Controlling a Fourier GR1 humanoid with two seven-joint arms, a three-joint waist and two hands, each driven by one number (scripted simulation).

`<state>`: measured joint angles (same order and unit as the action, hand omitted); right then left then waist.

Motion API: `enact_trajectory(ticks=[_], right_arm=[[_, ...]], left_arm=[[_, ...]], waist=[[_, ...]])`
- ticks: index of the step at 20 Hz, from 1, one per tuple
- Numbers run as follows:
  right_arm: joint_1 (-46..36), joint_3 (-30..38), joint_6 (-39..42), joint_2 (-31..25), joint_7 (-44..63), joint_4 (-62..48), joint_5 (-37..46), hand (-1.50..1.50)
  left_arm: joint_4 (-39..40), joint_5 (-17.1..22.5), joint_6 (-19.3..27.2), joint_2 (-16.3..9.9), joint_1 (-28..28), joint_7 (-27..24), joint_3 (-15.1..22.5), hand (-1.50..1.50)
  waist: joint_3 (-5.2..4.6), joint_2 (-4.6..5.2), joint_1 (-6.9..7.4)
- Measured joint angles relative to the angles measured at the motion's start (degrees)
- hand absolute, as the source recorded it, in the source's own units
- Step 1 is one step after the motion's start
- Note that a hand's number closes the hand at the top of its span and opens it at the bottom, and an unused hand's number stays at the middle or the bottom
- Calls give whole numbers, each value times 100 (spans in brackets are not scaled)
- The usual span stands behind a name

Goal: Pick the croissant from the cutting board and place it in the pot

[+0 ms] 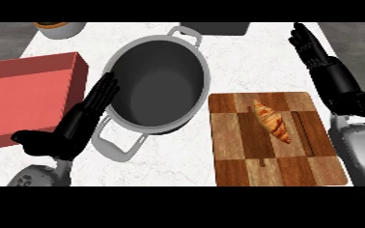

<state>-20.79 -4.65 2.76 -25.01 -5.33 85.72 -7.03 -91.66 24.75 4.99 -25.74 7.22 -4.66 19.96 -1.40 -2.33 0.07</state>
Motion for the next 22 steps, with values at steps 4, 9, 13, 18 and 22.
enact_trajectory(ticks=[4,9,13,18,22], right_arm=[[333,123,-146,-347,291,-69,315,150],[697,303,-718,-1432,123,-202,1632,-150],[1422,227,-1813,-1447,-901,57,2651,-150],[2355,271,-2282,-1337,-1429,578,3133,-150],[2575,124,-1873,-1579,-648,1157,3631,-150]], left_arm=[[24,-261,327,-374,-221,-40,-435,0],[533,-583,833,-829,-618,247,-823,0],[709,-749,1127,-894,-821,389,-918,0],[618,-991,1258,-883,-890,658,-992,0],[609,-1163,1337,-722,-933,691,-948,0]], waist=[[110,107,1],[114,168,-82],[140,180,-171],[142,206,-103],[136,214,-63]])
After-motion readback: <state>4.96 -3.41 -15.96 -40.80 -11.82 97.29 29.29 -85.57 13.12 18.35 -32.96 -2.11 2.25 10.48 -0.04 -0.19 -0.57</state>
